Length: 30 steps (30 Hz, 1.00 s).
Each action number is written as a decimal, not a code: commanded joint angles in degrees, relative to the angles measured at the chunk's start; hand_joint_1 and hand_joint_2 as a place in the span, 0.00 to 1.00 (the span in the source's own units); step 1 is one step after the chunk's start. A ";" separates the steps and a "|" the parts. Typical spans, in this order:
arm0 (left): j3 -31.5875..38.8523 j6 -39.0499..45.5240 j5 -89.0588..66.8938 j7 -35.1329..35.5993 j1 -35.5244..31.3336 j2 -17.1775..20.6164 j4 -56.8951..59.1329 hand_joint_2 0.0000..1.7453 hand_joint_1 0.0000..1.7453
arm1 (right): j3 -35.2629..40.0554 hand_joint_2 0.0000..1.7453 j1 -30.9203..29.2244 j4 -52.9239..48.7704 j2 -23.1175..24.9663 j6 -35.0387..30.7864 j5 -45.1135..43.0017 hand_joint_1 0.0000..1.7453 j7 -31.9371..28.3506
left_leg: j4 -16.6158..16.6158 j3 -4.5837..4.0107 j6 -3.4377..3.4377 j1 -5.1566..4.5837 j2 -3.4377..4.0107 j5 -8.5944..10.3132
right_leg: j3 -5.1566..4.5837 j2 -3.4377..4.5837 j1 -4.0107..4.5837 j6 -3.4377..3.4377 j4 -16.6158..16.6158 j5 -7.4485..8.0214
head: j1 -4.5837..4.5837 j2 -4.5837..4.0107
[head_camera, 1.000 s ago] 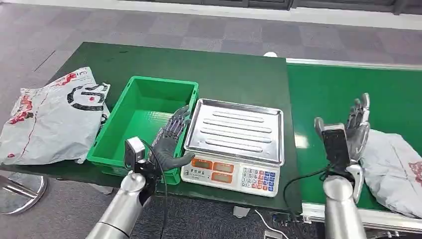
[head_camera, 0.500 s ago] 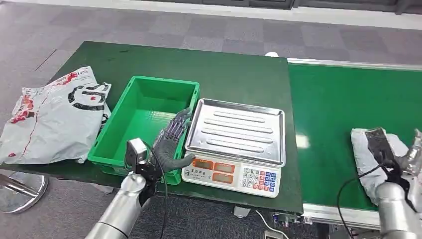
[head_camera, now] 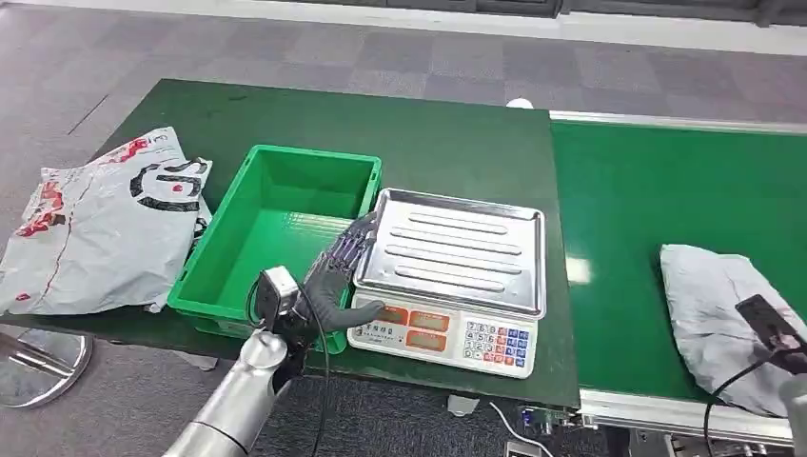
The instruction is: Moved the parcel from conveyor to table for the left to box.
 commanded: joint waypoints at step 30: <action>-2.40 4.33 0.43 0.22 0.10 3.62 -0.17 1.00 0.00 | 6.95 1.00 -3.87 -8.63 12.95 -1.90 -1.16 1.00 -13.81 | -0.29 0.36 0.06 0.09 0.55 0.02 | 0.17 0.50 0.14 -0.32 -0.21 0.13 | 0.00 0.00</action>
